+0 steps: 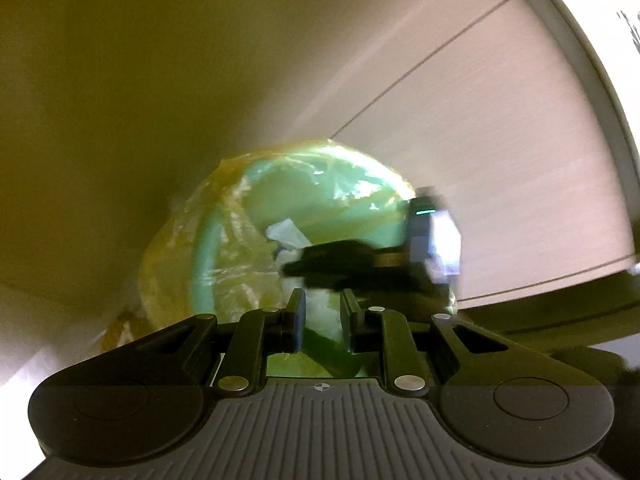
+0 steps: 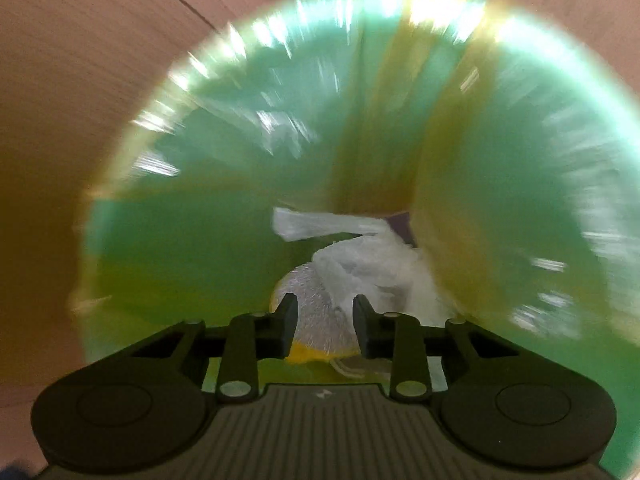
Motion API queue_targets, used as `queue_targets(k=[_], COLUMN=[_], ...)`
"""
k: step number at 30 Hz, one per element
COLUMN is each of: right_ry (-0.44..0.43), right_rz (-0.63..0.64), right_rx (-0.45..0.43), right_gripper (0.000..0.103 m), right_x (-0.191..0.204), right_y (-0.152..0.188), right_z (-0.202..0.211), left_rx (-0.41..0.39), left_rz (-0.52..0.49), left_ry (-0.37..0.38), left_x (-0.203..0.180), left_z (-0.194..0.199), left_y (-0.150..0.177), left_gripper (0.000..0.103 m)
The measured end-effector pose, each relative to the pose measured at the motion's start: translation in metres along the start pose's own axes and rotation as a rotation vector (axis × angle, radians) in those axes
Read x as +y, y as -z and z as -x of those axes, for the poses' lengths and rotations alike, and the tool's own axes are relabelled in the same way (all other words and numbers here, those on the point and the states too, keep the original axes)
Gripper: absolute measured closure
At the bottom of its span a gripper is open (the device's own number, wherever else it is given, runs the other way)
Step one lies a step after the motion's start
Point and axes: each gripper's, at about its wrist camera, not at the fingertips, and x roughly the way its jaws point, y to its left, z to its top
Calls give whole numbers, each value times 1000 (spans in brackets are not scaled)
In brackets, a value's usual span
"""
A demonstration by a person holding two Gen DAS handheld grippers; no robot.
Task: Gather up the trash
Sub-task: 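Carry pad and bag into the green-lined bin and open both grippers, then raise both open grippers from the bin and lower the left gripper onto the green packet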
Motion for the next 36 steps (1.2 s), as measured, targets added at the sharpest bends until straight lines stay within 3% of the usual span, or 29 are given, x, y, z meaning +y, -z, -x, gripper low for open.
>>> queue_targets(k=[2,4,6,10,13,17,21,27,32,36], right_ry=[-21,-10,49,35,30,-59,-138,-180,-110,8], right_rz=[-39,-104,-108,-126,-157,-148,-144,-150,-10,152], right_rx=[61,176,242,260,277,244,106,-105,-299,-501], right_gripper=[73,75,84,86,84,82,81,80,79,71], right_x=[-12,-26,-36,-44,-43,-32,-29,-33,-12,21], right_y=[0,6,12,6,3,10,28,46,45,45], right_z=[-42,-86,-116,-133,-118,-47,67,222,323,394], left_rx=[16,22,44,65,91,106,70,-32,-143,-220], left_rz=[-13,-6,-31,-30,-22,-52,-64,-91,-123,-161], left_ry=[-12,-3,1,-29,-47,-70,-82,-62,-29,6], left_x=[2,3,5,9,3,-17,-41,-81,-114,-135], left_z=[-3,-5,-8,-13,-7,10,45,109,159,186], left_y=[0,2,3,5,4,-3,-14,-43,-77,-114], left_gripper=[82,82,82,82,82,82,82,82,82,82])
